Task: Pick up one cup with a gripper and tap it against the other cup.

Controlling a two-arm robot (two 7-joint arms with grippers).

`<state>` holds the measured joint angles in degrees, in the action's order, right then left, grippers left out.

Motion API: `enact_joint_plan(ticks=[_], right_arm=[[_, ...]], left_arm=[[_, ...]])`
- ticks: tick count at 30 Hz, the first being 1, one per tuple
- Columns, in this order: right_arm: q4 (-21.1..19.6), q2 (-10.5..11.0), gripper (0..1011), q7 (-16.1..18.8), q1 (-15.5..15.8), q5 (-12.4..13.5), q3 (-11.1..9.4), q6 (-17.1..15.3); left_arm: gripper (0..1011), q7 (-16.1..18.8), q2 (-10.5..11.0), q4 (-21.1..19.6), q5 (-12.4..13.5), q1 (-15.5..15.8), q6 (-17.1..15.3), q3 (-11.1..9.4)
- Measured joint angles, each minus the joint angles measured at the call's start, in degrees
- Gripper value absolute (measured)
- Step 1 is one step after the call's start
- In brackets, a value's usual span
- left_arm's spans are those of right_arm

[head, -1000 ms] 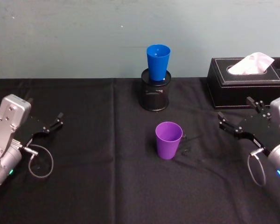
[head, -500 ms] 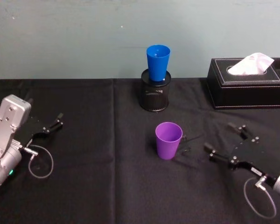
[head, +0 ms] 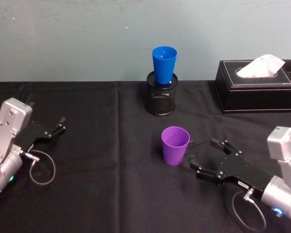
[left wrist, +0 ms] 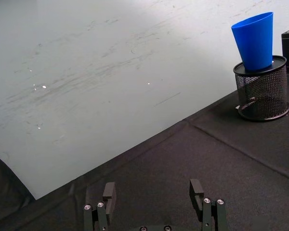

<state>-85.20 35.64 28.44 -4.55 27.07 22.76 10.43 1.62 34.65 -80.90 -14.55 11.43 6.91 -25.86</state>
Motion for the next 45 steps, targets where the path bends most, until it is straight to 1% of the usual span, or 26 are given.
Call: enact_joint_plan(ticks=[5,8,11,14,21,27,34,42,43,44,45], right_arm=[[2.41,-2.13,1003,1.43,-2.34,-1.10,0.90,-0.32],[3.38,-3.11,1003,1.72,-3.33,-1.72,1.23,-0.58],[5.10,-4.73,1003,1.91,-5.02,-2.80,1.70,-1.17],[6.40,-5.88,1003,2.40,-6.20,-3.36,1.99,-1.41],[9.13,-8.41,1003,3.61,-8.56,-4.36,2.37,-1.78],[11.16,-10.07,1003,4.42,-10.16,-4.87,2.42,-1.97],[12.85,-11.11,1003,4.73,-11.05,-5.48,2.38,-1.71],[12.67,-11.04,1003,4.72,-11.01,-5.44,2.34,-1.70],[12.66,-11.03,996,4.71,-11.00,-5.43,2.33,-1.69],[12.63,-11.01,957,4.69,-10.98,-5.43,2.32,-1.70],[12.61,-11.00,947,4.69,-10.97,-5.42,2.32,-1.70]], left_arm=[[1000,0.00,0.00,0.00,0.00,0.00,0.00,0.00],[1000,0.00,0.00,0.00,0.00,0.00,0.00,0.00],[1000,0.00,0.00,0.00,0.00,0.00,0.00,0.00],[1000,0.00,0.00,0.00,0.00,0.00,0.00,0.00],[1000,0.00,0.00,0.00,0.00,0.00,0.00,0.00],[1000,0.00,0.00,0.00,0.00,0.00,0.00,0.00],[1000,0.00,0.00,0.00,0.00,0.00,0.00,0.00],[1000,0.00,0.00,0.00,0.00,0.00,0.00,0.00],[1000,0.00,0.00,0.00,0.00,0.00,0.00,0.00],[1000,0.00,0.00,0.00,0.00,0.00,0.00,0.00],[1000,0.00,0.00,0.00,0.00,0.00,0.00,0.00]])
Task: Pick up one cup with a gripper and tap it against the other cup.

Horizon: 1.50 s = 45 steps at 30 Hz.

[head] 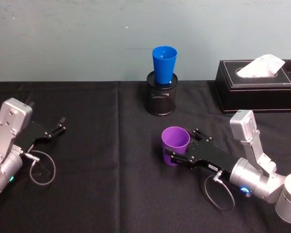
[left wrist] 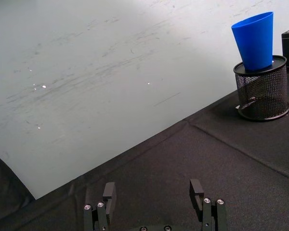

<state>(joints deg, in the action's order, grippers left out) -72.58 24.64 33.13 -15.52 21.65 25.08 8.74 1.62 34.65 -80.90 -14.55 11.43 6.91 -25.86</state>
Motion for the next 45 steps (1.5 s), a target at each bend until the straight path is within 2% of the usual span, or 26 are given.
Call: enact_joint_plan(ticks=[4,5,18,24,31,39,45], right_arm=[[-0.07,0.03,863,0.00,0.03,0.03,-0.02,0.00],[-0.08,0.04,811,-0.01,0.03,0.03,-0.02,0.00],[-0.26,0.10,734,-0.14,0.12,0.06,-0.03,-0.06],[-2.02,0.49,718,-1.10,0.31,-0.57,-0.68,-1.34],[-6.31,1.69,719,-1.36,-0.08,-0.32,-1.52,-5.10],[-13.15,3.73,718,-1.23,-1.41,2.74,-2.49,-11.74],[-16.11,5.05,719,-1.70,-2.41,3.61,-2.48,-14.20]], left_arm=[[1000,0.00,0.00,0.00,0.00,0.00,0.00,0.00],[1000,0.00,0.00,0.00,0.00,0.00,0.00,0.00],[1000,0.00,0.00,0.00,0.00,0.00,0.00,0.00],[1000,0.00,0.00,0.00,0.00,0.00,0.00,0.00],[1000,0.00,0.00,0.00,0.00,0.00,0.00,0.00],[1000,0.00,0.00,0.00,0.00,0.00,0.00,0.00],[1000,0.00,0.00,0.00,0.00,0.00,0.00,0.00]])
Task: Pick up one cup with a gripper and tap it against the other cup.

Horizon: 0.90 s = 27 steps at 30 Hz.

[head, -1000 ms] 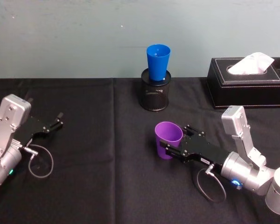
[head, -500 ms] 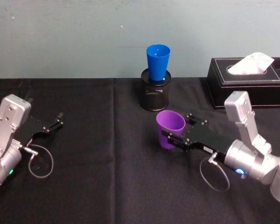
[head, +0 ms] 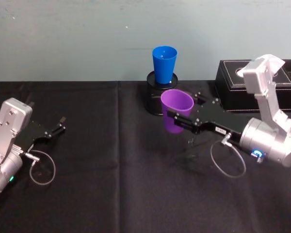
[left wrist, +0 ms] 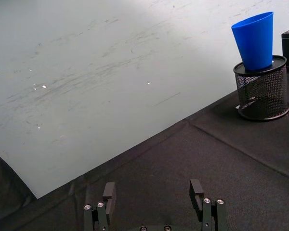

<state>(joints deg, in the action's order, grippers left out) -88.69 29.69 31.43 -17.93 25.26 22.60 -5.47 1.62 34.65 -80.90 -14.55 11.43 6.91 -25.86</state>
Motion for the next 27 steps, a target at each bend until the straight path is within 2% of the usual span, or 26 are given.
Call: enact_joint_plan(ticks=[9,27], right_arm=[[-1.71,0.89,719,-1.19,-0.81,0.91,0.34,-1.58],[-1.56,0.79,719,-1.13,-0.71,0.79,0.30,-1.41]], left_arm=[[1000,0.00,0.00,0.00,0.00,0.00,0.00,0.00],[1000,0.00,0.00,0.00,0.00,0.00,0.00,0.00]])
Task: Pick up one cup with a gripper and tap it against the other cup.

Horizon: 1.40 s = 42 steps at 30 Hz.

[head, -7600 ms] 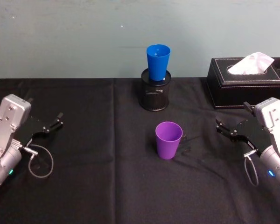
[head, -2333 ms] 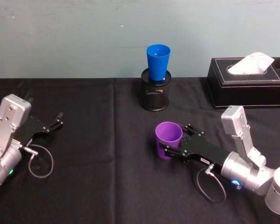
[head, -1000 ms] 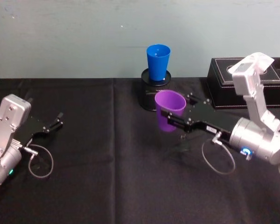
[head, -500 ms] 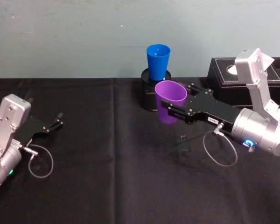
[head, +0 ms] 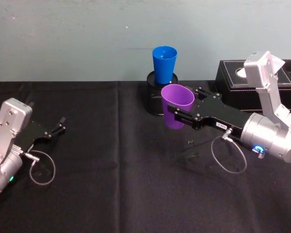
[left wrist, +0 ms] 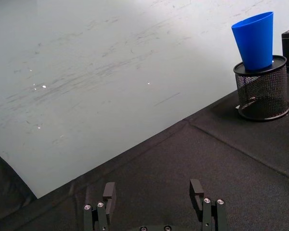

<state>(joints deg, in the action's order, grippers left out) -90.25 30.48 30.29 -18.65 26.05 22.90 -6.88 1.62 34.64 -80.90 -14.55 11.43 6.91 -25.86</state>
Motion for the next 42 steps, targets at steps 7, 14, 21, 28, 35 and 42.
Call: enact_joint_plan(ticks=[7,14,21,28,35,42], right_arm=[[0.04,-0.03,719,0.00,0.03,-0.04,0.00,0.05],[0.06,-0.03,718,0.02,0.03,-0.10,0.00,0.10],[0.07,-0.04,719,0.04,0.03,-0.12,0.00,0.14],[0.07,-0.04,718,0.07,0.03,-0.12,0.00,0.14],[0.07,-0.03,718,0.10,0.04,-0.12,0.00,0.14],[0.07,-0.03,719,0.10,0.04,-0.12,0.00,0.13]], left_arm=[[1000,0.00,0.00,0.00,0.00,0.00,0.00,0.00],[1000,0.00,0.00,0.00,0.00,0.00,0.00,0.00],[1000,0.00,0.00,0.00,0.00,0.00,0.00,0.00],[1000,0.00,0.00,0.00,0.00,0.00,0.00,0.00],[1000,0.00,0.00,0.00,0.00,0.00,0.00,0.00],[1000,0.00,0.00,0.00,0.00,0.00,0.00,0.00]])
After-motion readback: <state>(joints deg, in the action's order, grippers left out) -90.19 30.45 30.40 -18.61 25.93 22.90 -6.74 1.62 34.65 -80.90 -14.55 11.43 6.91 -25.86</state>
